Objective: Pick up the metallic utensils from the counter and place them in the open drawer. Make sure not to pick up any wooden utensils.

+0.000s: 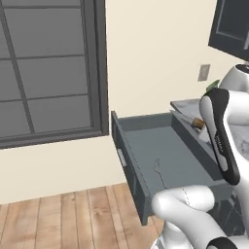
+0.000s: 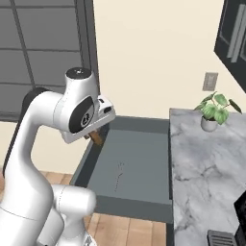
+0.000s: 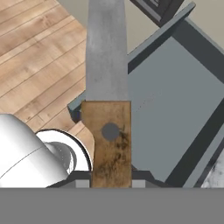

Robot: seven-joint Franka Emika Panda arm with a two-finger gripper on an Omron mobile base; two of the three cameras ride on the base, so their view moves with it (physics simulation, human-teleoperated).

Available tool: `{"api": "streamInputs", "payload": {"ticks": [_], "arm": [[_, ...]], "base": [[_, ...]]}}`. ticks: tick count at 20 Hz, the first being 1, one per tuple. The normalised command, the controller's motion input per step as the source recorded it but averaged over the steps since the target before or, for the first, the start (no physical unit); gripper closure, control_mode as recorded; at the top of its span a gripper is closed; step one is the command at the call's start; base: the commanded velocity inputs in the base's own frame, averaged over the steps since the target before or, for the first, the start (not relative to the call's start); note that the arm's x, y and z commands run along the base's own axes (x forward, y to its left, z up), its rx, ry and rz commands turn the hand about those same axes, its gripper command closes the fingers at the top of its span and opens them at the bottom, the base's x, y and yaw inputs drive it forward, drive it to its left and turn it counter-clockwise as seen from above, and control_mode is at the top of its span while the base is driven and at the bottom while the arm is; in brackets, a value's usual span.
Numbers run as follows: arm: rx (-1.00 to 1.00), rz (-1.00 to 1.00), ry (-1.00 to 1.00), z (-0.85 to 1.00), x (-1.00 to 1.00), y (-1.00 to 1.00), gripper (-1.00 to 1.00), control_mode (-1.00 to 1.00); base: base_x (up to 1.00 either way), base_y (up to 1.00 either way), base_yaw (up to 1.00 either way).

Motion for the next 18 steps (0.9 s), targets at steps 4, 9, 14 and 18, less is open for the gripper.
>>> {"api": "streamInputs", "payload": {"ticks": [4,9,14,18], "arm": [[0.00,0.00,0.00,0.00,0.00,0.00,1.00,1.00],[0.00,0.00,0.00,0.00,0.00,0.00,1.00,1.00],[0.00,0.00,0.00,0.00,0.00,0.00,1.00,1.00],[0.00,0.00,0.00,0.00,0.00,0.00,1.00,1.00]], "base": [[0.53,-0.23,0.19],[-0.07,-0.27,0.05],[-0.31,-0.17,-0.03],[-0.39,-0.21,-0.09]]}}
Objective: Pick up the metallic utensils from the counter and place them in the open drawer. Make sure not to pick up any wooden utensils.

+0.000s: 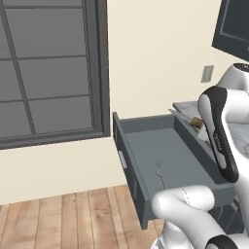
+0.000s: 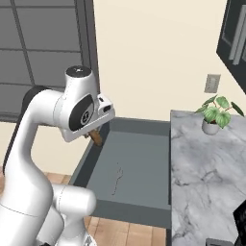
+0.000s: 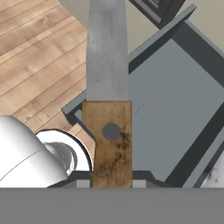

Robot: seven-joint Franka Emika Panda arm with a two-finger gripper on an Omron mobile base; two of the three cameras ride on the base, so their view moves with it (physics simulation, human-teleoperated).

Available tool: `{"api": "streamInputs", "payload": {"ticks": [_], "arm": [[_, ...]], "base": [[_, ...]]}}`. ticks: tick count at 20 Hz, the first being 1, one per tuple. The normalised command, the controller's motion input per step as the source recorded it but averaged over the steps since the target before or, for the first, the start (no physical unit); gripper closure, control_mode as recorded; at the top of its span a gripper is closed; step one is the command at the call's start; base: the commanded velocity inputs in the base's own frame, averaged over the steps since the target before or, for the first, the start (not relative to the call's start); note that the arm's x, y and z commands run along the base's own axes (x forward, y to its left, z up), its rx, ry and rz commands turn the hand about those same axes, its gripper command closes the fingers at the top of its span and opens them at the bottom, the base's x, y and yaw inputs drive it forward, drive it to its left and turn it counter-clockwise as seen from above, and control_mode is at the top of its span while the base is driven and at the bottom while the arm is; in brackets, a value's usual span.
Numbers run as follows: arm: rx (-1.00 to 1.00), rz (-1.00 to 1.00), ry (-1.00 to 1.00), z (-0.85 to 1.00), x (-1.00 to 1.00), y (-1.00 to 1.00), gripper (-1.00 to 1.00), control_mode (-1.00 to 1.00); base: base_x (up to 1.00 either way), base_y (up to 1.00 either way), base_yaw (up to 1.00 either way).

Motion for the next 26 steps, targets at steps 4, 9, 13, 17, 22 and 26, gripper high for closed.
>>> {"api": "streamInputs", "payload": {"ticks": [4,9,13,17,22,26], "arm": [[0.00,-0.03,-0.01,-0.03,-0.01,-0.12,1.00,-1.00],[0.01,0.00,-0.01,-0.26,0.34,-0.01,1.00,-1.00],[0.00,-0.14,0.06,-0.59,0.54,-0.03,1.00,-1.00],[0.03,-0.25,0.09,-0.66,0.49,-0.19,1.00,-1.00],[0.06,-0.35,0.09,-0.79,0.57,-0.16,1.00,-1.00],[0.14,-0.27,0.05,-0.66,0.39,-0.39,1.00,-1.00]], "base": [[-0.09,-0.10,-0.05],[0.00,0.00,0.00],[0.00,0.00,0.00],[0.00,0.00,0.00],[0.00,0.00,0.00],[0.00,0.00,0.00]]}}
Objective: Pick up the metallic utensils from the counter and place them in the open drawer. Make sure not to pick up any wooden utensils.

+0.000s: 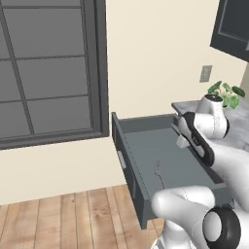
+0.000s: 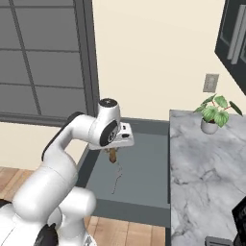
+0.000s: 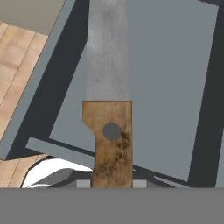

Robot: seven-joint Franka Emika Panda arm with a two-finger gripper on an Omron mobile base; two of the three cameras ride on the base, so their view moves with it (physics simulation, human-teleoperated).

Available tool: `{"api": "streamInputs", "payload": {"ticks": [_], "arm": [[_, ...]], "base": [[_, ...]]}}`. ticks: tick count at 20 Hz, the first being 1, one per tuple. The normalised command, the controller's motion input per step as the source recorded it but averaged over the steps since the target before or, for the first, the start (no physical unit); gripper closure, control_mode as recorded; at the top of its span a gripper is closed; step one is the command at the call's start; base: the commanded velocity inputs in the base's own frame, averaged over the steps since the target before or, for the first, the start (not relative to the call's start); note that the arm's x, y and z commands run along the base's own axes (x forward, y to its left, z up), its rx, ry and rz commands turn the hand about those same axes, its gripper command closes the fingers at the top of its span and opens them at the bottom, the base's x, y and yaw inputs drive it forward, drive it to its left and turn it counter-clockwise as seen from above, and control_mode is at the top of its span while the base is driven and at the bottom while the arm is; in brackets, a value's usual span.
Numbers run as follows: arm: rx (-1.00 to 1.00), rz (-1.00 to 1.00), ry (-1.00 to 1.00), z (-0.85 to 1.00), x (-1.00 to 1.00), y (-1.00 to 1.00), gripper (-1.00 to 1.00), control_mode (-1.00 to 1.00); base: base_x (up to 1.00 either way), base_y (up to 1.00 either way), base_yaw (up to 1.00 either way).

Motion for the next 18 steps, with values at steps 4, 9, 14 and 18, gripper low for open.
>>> {"api": "streamInputs", "payload": {"ticks": [4,9,14,18], "arm": [[0.06,-0.10,0.07,-0.55,0.51,-0.28,1.00,-1.00],[0.00,-0.01,0.13,-0.51,0.75,-0.05,1.00,-1.00],[0.00,-0.03,0.05,-0.57,0.60,-0.10,1.00,-1.00],[0.00,-0.01,0.03,-0.53,0.61,-0.13,1.00,-1.00]], "base": [[0.00,0.00,0.00],[0.00,0.00,0.00],[0.00,0.00,0.00],[0.00,0.00,0.00]]}}
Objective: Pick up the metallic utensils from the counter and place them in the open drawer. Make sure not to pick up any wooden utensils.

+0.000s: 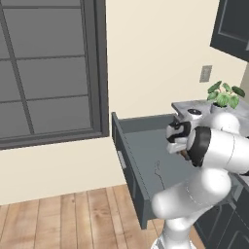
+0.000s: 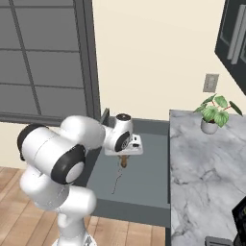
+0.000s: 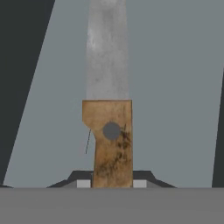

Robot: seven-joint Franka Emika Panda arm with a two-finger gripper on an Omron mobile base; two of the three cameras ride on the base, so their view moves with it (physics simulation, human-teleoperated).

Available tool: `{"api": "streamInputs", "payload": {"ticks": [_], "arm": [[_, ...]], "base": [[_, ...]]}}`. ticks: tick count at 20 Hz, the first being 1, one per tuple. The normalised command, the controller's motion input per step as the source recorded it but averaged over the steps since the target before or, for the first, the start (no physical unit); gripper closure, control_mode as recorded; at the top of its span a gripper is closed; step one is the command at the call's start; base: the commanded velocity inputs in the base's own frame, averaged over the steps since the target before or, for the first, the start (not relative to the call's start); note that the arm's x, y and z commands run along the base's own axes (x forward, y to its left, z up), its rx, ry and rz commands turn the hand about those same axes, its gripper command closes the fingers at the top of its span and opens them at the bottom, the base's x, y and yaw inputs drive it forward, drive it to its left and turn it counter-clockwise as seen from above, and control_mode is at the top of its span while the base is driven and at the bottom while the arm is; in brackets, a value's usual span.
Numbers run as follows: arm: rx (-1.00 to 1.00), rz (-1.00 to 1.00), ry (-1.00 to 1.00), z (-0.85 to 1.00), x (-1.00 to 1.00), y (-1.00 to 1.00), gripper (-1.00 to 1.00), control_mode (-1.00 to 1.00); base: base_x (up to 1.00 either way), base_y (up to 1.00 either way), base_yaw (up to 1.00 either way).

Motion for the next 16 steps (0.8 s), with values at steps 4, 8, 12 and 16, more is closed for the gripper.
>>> {"api": "streamInputs", "payload": {"ticks": [4,8,12,16], "arm": [[0.00,-0.01,0.00,-0.44,0.47,-0.12,1.00,-1.00],[0.00,-0.01,0.00,-0.47,0.32,-0.17,1.00,-1.00],[0.00,0.00,0.00,-0.52,0.11,-0.18,1.00,-1.00],[0.00,-0.02,0.00,-0.56,0.21,-0.01,1.00,-1.00]], "base": [[0.00,0.00,0.00],[0.00,0.00,0.00],[0.00,0.00,0.00],[0.00,0.00,0.00]]}}
